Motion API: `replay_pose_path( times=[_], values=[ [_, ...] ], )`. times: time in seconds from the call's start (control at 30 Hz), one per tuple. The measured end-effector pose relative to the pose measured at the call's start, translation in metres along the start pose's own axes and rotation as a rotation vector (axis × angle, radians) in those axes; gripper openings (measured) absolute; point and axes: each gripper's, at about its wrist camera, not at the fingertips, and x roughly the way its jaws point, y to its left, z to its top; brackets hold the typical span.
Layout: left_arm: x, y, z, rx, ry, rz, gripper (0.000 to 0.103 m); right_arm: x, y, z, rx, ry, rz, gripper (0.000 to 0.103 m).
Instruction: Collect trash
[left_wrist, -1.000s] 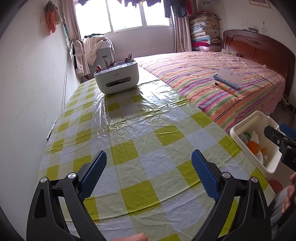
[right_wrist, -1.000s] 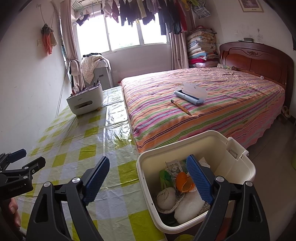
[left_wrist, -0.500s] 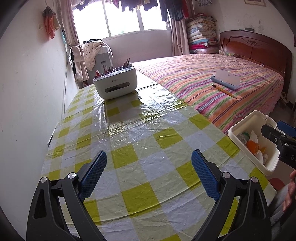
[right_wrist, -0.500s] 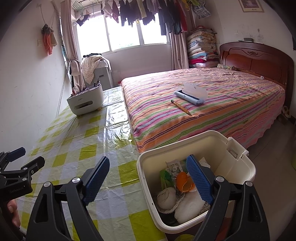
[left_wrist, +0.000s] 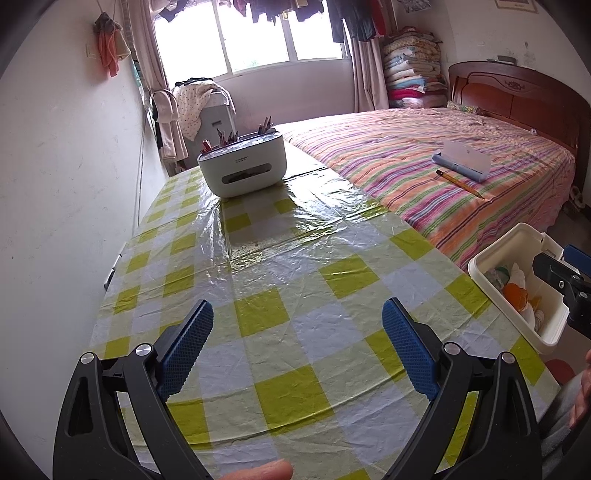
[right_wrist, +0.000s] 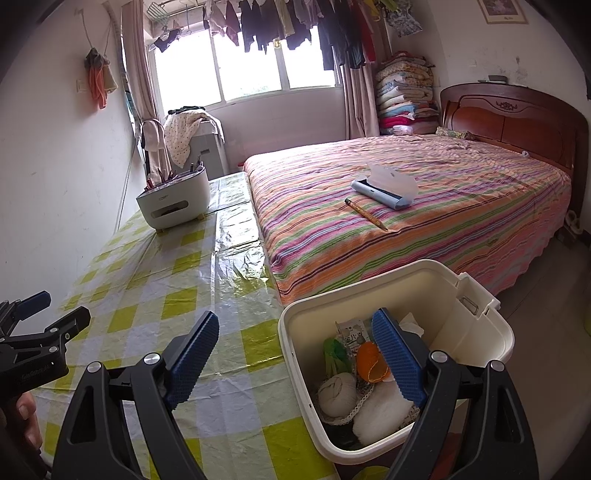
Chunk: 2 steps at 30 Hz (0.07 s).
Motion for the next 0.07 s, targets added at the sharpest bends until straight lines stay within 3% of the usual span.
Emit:
replay_pose_path(
  times=[0.07],
  values=[
    [0.0001,0.0019,-0.0005,-0.002,0.001,0.004,0.091,0.0003,0.0026,-0.0003,-0.003,0.003,0.004,0.083]
  ],
)
